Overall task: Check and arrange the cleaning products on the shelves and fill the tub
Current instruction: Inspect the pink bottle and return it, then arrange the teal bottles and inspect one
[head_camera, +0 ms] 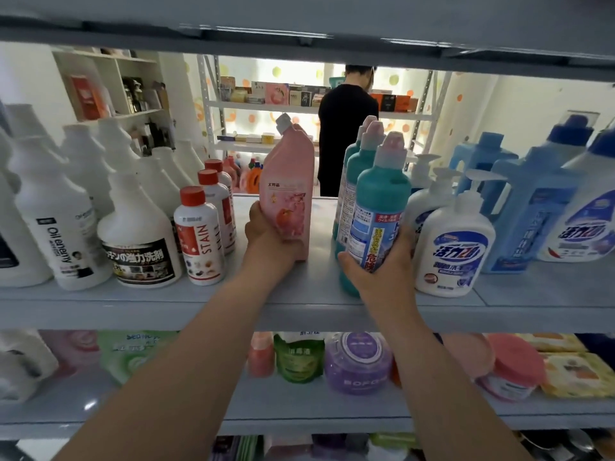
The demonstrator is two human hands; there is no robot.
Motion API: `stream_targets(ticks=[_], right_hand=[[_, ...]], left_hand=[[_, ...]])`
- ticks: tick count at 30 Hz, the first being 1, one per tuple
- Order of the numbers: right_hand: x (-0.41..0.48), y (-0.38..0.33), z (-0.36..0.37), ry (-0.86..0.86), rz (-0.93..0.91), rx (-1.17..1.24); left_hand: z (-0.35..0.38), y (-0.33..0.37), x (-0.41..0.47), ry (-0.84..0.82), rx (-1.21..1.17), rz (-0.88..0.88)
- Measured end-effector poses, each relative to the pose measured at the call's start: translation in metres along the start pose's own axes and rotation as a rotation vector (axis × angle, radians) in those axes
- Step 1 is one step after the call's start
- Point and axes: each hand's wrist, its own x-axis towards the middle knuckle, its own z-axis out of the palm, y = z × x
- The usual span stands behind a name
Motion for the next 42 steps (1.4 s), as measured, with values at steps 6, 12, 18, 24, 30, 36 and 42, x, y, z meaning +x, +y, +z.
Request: stream_targets(ticks=[6, 12, 18, 24, 30, 36, 42], right_hand=[[0.0, 0.006, 0.0, -0.024, 0.002, 0.041], [0.0, 0.006, 0.0, -0.034, 0.004, 0.056], [-0.001, 0.005, 0.0, -0.036, 0.016, 0.058], [-0.002, 0.001, -0.001, -0.041, 0.023, 0.051], [-0.003, -0.001, -0.002, -0.046, 0.041, 0.057], [-0.009, -0.007, -0.007, -0.06, 0.073, 0.09], [-0.047, -0.035, -0.013, -0.114, 0.133, 0.23]], left_hand=[[0.007, -0.008, 0.012, -0.044, 0.056, -0.045], [0.001, -0.016, 0.029, -0.077, 0.073, -0.088], [0.001, -0.02, 0.032, -0.095, 0.101, -0.056], [-0.003, -0.01, 0.028, -0.153, 0.204, -0.11], [-0.003, -0.005, 0.019, -0.147, 0.347, -0.082], [-0.002, -0.02, -0.014, -0.189, 0.649, 0.045], [-0.024, -0.036, -0.084, -0.293, 0.774, 0.522]])
